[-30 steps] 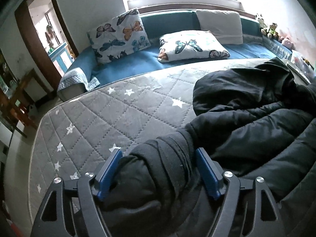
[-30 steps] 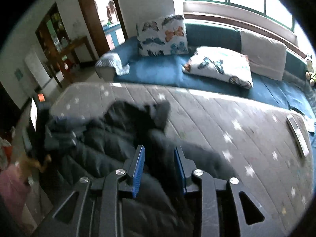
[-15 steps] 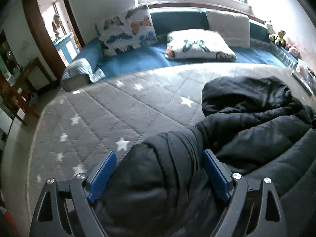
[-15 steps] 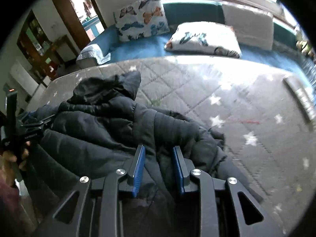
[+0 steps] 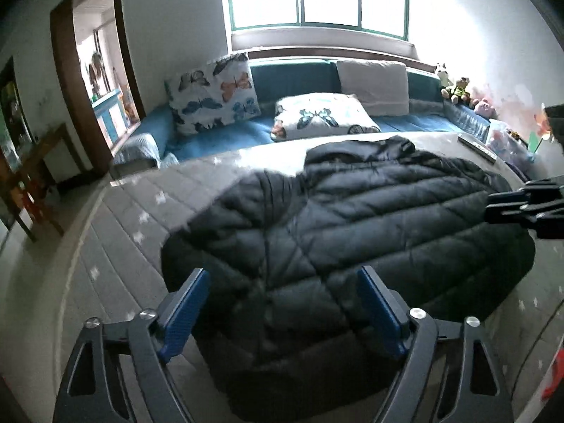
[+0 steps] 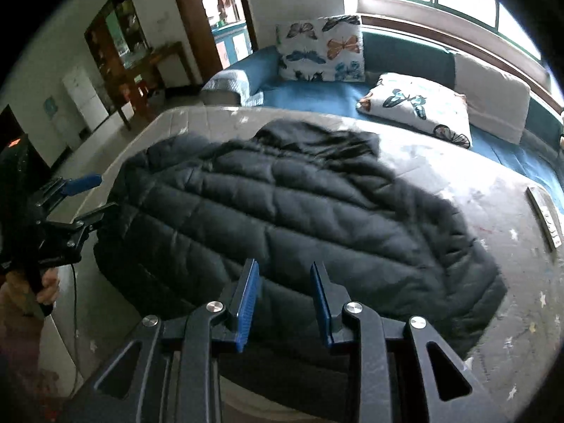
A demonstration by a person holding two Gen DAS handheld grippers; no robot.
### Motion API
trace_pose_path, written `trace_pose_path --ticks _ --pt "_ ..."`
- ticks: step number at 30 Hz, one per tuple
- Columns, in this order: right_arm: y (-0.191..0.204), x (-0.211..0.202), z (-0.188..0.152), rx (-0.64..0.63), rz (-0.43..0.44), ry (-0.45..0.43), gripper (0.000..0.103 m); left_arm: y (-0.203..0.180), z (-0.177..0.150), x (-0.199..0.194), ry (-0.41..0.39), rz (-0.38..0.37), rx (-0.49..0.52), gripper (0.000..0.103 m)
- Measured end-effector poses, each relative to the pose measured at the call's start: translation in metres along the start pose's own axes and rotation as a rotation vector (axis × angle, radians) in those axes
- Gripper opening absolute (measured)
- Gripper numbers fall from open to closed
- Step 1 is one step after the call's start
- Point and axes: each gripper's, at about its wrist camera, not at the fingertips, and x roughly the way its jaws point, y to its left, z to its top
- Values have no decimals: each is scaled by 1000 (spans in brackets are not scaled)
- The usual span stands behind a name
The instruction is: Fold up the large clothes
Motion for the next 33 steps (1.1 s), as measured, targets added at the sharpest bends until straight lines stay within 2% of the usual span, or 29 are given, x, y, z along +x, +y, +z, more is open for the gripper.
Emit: trace_pose_path --ticks 3,4,6,10,14,16,18,21,24,28,31,32,33 --pt "-1 32 -8 18 -27 91 34 12 -16 21 69 -25 -52 87" --pt "-2 40 -11 21 -25 102 35 16 -21 30 88 -54 -78 87" --pt "-7 53 -15 40 -9 107 35 19 -27 39 88 -65 -86 88" --pt "-10 41 -7 33 -11 132 35 20 -31 39 100 -62 -86 89" --pt "-26 -1 -14 72 -56 97 35 28 -28 22 98 -93 -120 89" --pt "-39 -17 -23 109 -68 80 40 36 -27 7 86 -106 -152 89" --pt "-57 -35 -38 147 -105 62 60 44 -29 -4 81 -101 -179 89" --pt "-74 -49 -57 200 -131 34 62 56 -35 -16 81 -85 -220 92" --pt "-101 -54 -77 312 -61 20 66 68 -41 -20 87 -109 -268 95" --pt "-124 -45 -89 421 38 14 68 88 -49 -4 128 -225 -398 95" --pt "-140 -32 -99 487 115 13 69 98 -55 5 130 -295 -474 95" --pt "-144 -25 -100 505 133 16 72 100 -56 8 129 -317 -489 95" --pt "-148 -19 -100 518 156 15 78 103 -57 12 136 -348 -507 95"
